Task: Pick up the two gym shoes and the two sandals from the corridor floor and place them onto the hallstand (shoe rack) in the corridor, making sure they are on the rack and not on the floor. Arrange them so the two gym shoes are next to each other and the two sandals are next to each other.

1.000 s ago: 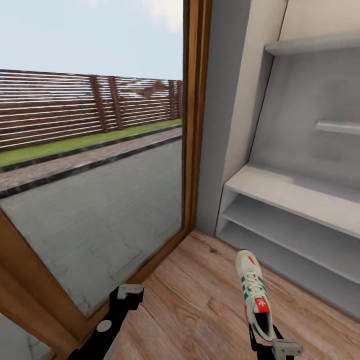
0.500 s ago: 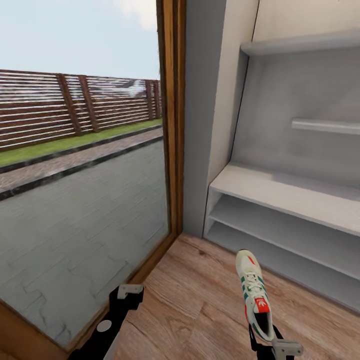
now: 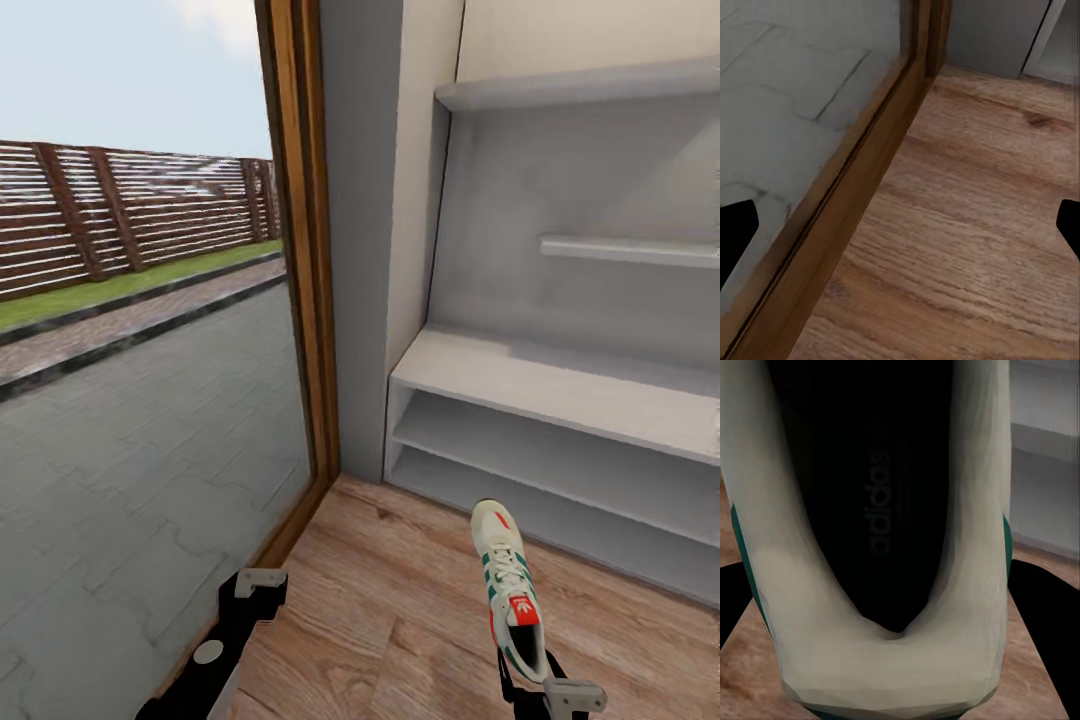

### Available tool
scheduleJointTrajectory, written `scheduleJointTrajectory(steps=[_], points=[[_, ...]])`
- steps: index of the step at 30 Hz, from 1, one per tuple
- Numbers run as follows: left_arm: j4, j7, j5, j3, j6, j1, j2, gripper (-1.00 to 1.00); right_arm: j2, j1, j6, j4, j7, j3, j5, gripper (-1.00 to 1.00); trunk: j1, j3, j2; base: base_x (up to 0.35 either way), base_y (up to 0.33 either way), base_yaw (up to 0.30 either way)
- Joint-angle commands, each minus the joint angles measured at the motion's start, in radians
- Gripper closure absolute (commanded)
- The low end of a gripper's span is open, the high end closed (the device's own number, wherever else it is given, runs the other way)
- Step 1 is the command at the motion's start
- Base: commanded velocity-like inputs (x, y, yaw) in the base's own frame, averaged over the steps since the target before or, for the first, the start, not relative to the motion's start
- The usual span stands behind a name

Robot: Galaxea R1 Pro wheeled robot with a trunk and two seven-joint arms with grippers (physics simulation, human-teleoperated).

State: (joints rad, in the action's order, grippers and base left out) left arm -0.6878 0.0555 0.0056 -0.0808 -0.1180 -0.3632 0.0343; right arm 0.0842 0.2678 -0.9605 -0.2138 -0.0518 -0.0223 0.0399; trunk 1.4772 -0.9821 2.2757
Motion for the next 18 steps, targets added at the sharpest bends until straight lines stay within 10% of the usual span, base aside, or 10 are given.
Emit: scheduleJointTrajectory(steps=[1, 18], points=[[0.001, 0.006, 0.001, -0.004, -0.003, 0.0, -0.001, -1.0, 0.0, 0.001, -0.003, 0.001, 0.0, -0.002, 0.005, 1.0, 0.0, -0.001, 0.0, 0.129, 0.09, -0.266], [0.001, 0.006, 0.001, -0.004, -0.003, 0.0, -0.001, -1.0, 0.0, 0.001, -0.003, 0.0, 0.0, -0.002, 0.005, 1.0, 0.0, -0.001, 0.0, 0.069, 0.126, -0.266]])
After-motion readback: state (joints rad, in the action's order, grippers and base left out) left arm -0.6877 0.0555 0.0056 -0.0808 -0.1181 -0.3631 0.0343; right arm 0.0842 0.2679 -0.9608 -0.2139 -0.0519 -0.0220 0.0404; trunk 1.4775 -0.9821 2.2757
